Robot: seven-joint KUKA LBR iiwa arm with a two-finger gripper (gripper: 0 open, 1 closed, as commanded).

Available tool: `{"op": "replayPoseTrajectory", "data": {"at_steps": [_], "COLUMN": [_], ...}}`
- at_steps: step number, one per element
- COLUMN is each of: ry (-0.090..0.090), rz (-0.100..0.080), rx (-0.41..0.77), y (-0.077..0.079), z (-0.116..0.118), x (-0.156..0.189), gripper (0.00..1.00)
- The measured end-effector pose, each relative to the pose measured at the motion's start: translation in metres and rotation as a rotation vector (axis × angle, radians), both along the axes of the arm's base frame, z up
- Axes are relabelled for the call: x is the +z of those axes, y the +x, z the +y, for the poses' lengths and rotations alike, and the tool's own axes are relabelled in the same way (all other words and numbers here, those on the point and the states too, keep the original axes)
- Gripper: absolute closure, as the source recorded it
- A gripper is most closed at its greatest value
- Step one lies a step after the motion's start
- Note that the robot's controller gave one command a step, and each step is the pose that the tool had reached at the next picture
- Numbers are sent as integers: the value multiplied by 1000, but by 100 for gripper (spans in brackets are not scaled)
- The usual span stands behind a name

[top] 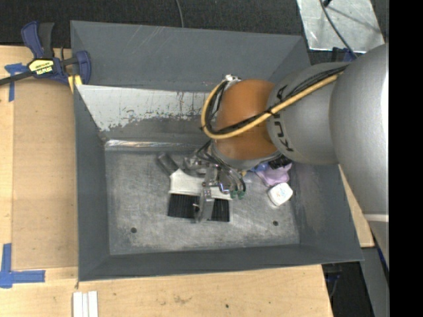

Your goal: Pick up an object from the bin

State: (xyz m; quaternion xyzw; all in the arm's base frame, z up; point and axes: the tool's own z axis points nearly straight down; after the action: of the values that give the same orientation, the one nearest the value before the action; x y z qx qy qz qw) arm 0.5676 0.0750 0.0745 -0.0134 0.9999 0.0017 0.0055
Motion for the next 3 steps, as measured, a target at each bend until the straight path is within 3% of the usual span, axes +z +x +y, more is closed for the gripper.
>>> {"op": "replayPoseTrajectory", "data": {"at_steps": [1, 3], "ry": [1, 0], "rz": [-15, -11], "rx": [65, 65], "y": [-2, -2], "z": [-13, -13], "x": [3, 5], "gripper": [100, 100]}}
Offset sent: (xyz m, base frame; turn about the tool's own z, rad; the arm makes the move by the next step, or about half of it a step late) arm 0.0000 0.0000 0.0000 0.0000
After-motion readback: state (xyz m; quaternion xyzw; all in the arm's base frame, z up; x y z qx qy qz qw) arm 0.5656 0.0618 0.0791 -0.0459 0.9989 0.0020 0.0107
